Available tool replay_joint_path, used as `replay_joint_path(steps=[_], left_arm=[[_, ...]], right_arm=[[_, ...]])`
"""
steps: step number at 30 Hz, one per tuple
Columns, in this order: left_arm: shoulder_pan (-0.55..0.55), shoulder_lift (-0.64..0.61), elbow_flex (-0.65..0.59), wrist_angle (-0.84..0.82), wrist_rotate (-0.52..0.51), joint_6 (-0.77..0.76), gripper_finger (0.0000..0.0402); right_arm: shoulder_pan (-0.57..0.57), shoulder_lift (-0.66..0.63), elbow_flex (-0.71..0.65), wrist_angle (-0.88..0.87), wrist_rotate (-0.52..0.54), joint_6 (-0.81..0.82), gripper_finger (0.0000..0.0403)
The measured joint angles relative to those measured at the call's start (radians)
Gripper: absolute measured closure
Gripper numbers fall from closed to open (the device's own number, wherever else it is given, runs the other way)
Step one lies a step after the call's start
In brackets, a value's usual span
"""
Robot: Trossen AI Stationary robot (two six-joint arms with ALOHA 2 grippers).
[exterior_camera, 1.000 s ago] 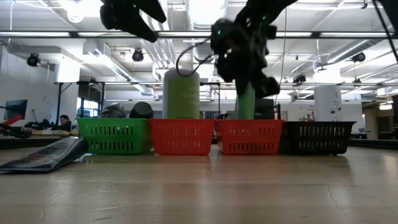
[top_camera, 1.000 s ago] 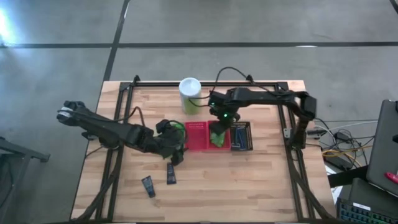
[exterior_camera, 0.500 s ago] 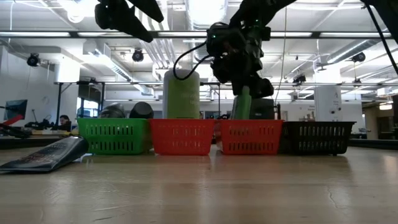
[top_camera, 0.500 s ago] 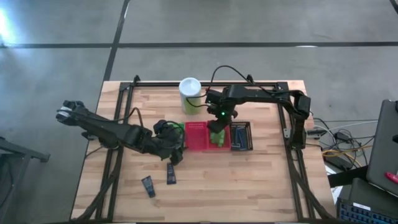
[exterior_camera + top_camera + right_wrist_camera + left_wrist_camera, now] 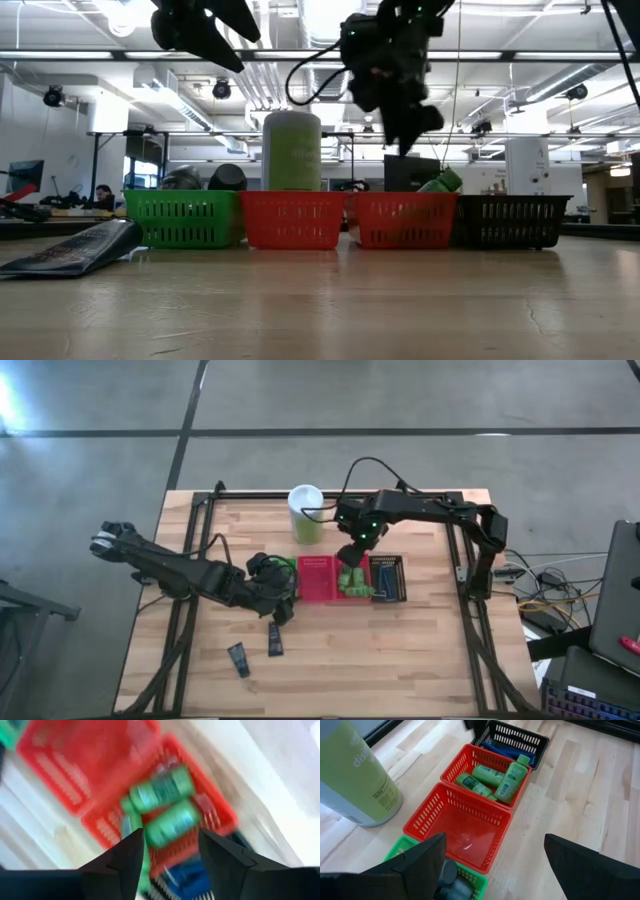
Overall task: Pick & Place Travel size toiletries
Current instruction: Put the green shampoo bottle into the right red bin
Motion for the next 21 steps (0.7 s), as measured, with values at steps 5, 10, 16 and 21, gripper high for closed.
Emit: replay_joint_path(steps=[5,10,16,21], left_arm=[[0.000,0.000,0.000,-0.015,0.000,0.005,0.0061],[0.000,0.000,0.000,-0.034,0.000,0.006,0.0061],[0.000,0.000,0.000,-0.034,0.003,0.028,0.0061],[0.000,0.000,0.000,-0.035,0.014,0.029,0.0061]], right_arm=[[0.090,-0.033,-0.015,-0.195,0.045,-0.105,0.0197],[0.173,-0.032,-0.080,-0.213,-0.011,-0.002,0.0203],[0.187,-0.032,-0.180,-0.061,-0.046,0.143,0.0218],[0.186,-0.034,-0.223,0.045,-0.087,0.205,0.0228]])
